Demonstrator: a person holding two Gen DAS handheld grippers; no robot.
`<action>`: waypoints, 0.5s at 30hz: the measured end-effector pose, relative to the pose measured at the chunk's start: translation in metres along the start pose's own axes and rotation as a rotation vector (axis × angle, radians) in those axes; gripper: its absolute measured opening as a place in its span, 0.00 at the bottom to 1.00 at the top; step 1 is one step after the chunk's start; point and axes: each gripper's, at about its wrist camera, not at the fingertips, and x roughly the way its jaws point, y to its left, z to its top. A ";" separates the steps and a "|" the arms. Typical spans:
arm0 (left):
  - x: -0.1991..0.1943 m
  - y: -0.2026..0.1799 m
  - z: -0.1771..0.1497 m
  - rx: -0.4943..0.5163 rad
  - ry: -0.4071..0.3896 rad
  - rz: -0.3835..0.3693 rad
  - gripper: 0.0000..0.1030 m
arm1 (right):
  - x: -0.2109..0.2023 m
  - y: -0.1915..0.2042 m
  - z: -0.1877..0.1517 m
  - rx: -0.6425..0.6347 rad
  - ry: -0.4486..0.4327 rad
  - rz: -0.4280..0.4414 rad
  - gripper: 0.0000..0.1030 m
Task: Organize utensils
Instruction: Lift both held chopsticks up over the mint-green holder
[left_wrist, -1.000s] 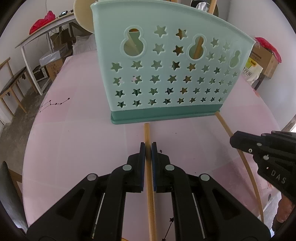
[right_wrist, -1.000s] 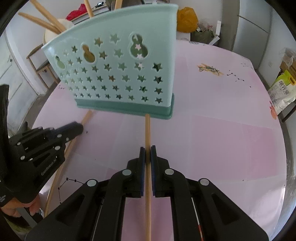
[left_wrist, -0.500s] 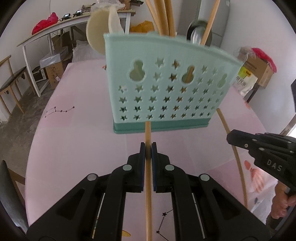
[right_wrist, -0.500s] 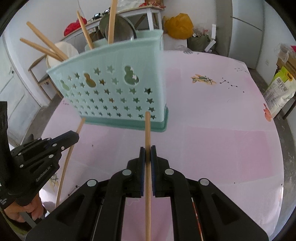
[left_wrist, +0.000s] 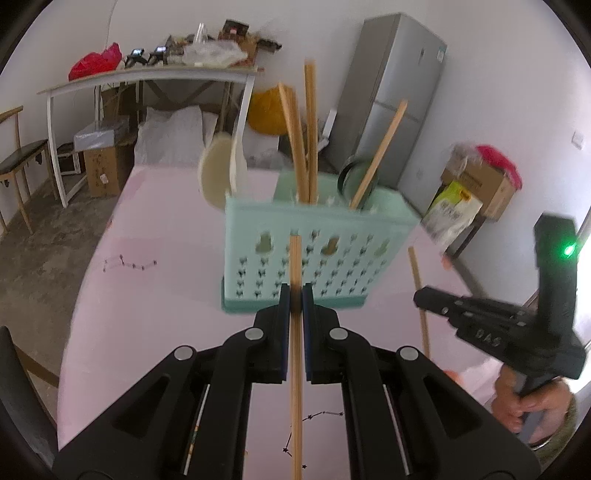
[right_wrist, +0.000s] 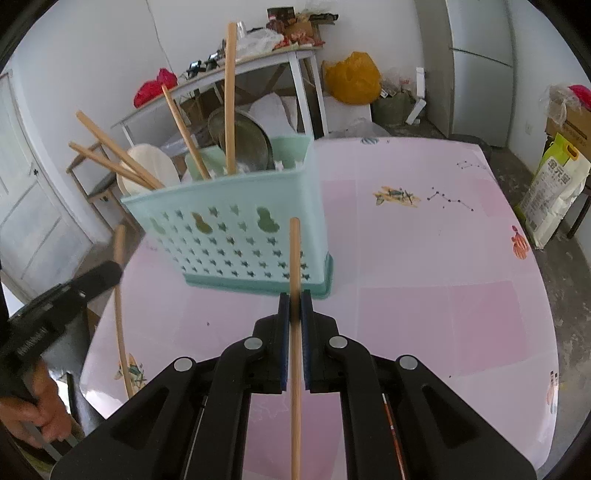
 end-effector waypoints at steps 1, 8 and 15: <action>-0.005 0.002 0.004 -0.002 -0.016 -0.011 0.05 | -0.001 0.000 0.001 0.002 -0.007 0.001 0.06; -0.047 0.013 0.035 -0.036 -0.157 -0.070 0.05 | -0.007 -0.004 0.005 0.021 -0.033 0.013 0.06; -0.075 0.016 0.070 -0.060 -0.271 -0.134 0.05 | -0.010 -0.008 0.005 0.033 -0.055 0.032 0.06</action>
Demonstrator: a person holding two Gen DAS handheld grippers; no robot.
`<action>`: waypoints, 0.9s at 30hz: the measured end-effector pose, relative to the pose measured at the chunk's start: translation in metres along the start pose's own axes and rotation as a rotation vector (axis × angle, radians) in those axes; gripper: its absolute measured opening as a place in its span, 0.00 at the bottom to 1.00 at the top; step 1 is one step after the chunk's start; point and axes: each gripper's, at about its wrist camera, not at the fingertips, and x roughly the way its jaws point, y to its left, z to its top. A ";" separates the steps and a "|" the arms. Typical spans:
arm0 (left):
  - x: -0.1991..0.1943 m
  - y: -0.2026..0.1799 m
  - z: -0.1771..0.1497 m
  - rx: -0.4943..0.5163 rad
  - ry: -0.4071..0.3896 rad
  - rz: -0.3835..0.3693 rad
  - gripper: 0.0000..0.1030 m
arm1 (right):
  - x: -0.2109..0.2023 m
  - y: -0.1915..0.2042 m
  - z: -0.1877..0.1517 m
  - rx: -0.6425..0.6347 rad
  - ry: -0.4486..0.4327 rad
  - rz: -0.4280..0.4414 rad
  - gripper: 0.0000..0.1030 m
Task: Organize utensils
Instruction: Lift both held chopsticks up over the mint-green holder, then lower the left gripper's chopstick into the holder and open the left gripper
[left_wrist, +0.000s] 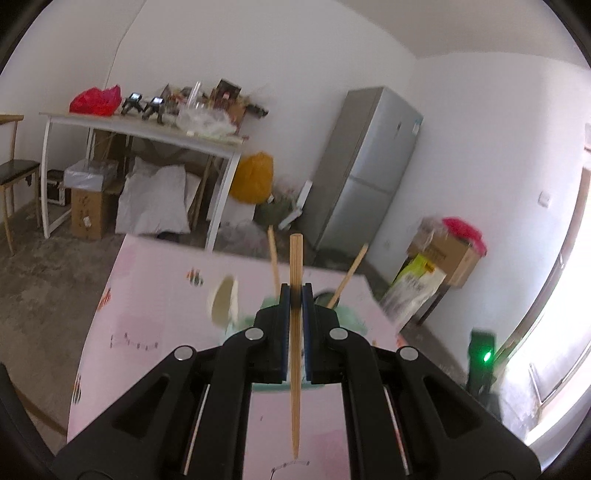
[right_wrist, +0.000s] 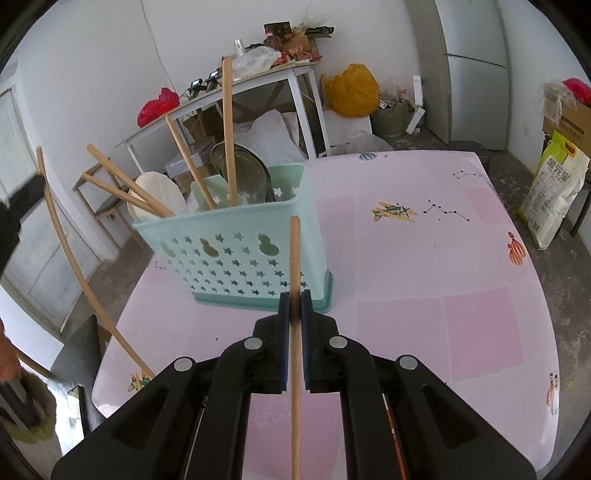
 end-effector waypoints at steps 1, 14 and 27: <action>-0.001 -0.001 0.006 -0.002 -0.019 -0.008 0.05 | 0.000 -0.001 0.000 0.002 -0.002 0.003 0.06; 0.012 -0.031 0.060 0.026 -0.300 -0.051 0.05 | -0.001 -0.010 0.003 0.022 -0.010 0.034 0.06; 0.084 -0.034 0.029 0.100 -0.286 0.090 0.05 | 0.005 -0.015 0.003 0.029 0.003 0.049 0.06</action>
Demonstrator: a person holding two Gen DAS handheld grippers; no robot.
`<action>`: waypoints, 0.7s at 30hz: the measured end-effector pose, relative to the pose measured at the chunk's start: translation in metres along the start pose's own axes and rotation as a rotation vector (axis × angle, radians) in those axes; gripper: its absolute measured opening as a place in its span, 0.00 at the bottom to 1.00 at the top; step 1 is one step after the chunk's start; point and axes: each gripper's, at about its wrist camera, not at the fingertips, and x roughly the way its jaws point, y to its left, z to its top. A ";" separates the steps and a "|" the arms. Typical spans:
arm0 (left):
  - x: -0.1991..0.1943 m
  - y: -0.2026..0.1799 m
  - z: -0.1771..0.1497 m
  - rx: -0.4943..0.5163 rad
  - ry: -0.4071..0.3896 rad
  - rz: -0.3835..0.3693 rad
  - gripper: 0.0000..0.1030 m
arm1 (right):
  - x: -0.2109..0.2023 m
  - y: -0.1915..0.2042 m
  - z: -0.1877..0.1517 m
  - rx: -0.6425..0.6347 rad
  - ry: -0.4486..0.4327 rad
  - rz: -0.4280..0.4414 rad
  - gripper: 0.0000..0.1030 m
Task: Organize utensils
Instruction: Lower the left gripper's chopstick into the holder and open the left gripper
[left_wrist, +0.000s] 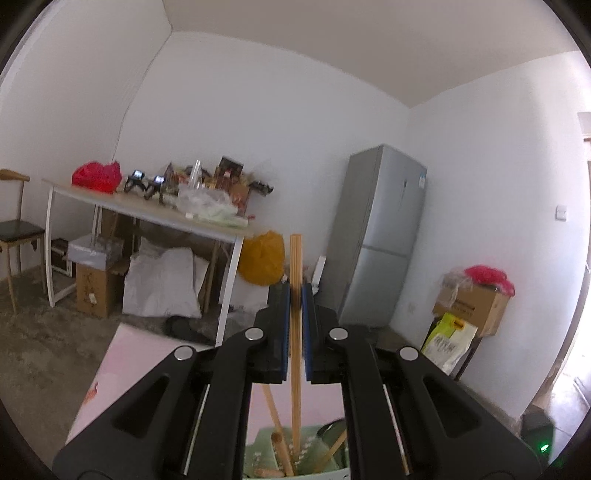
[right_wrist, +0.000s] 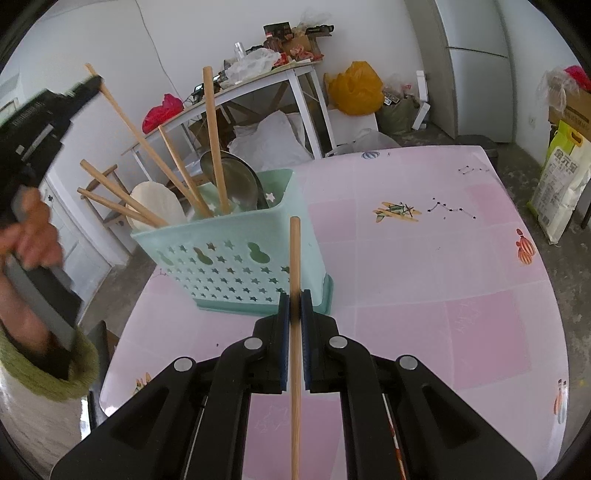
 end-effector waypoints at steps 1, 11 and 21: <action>0.002 0.001 -0.005 -0.004 0.011 0.001 0.05 | 0.000 0.000 -0.001 0.000 0.002 0.000 0.06; 0.003 0.012 -0.024 -0.029 0.075 -0.047 0.13 | 0.000 -0.001 -0.002 0.001 0.007 -0.005 0.06; -0.036 0.011 -0.017 -0.025 0.071 -0.091 0.45 | -0.011 0.002 -0.001 -0.001 -0.021 -0.020 0.06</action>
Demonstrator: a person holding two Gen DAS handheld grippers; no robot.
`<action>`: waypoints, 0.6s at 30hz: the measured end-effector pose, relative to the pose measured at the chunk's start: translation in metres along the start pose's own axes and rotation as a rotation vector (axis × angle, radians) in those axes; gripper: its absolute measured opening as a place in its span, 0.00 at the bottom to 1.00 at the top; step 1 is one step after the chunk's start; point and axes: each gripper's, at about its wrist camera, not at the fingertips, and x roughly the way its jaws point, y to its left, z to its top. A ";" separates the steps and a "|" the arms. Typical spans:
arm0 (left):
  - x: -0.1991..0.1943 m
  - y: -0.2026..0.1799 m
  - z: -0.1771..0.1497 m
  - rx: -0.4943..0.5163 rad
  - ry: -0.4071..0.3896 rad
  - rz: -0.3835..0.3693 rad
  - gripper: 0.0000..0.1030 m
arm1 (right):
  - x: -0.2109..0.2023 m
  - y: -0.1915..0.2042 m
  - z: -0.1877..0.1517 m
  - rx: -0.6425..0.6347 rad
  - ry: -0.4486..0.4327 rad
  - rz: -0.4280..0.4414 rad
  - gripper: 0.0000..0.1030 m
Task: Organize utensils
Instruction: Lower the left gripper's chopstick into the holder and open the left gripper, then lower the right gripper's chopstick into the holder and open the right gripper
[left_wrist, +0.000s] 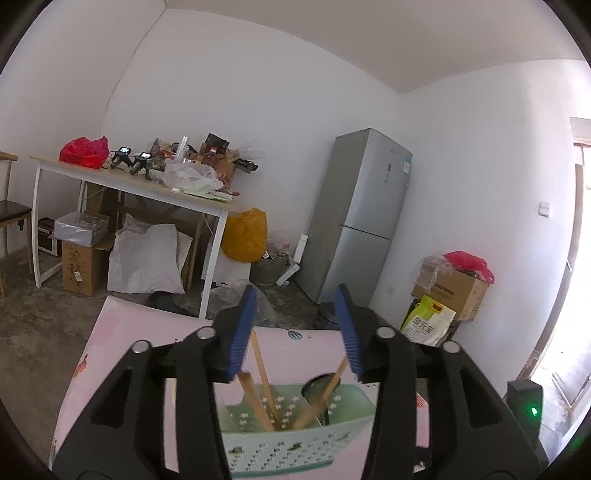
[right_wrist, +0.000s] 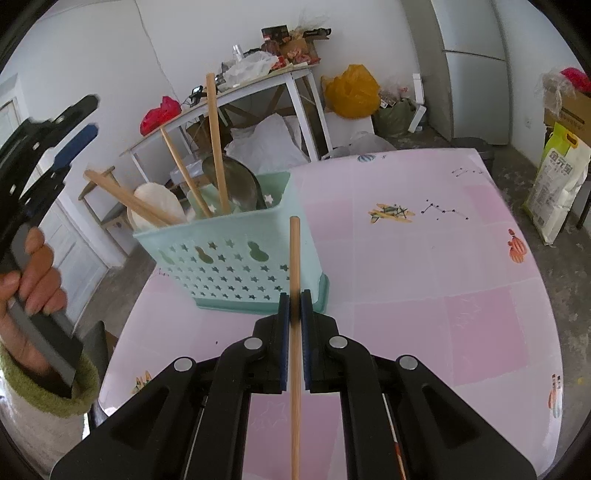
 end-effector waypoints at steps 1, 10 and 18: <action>-0.008 -0.001 0.000 0.009 0.004 -0.005 0.48 | -0.002 0.000 0.001 0.000 -0.007 -0.001 0.06; -0.069 -0.010 -0.031 0.136 0.096 -0.022 0.71 | -0.039 0.009 0.019 -0.024 -0.115 0.009 0.06; -0.074 0.006 -0.086 0.106 0.287 0.045 0.78 | -0.074 0.036 0.062 -0.089 -0.281 0.075 0.06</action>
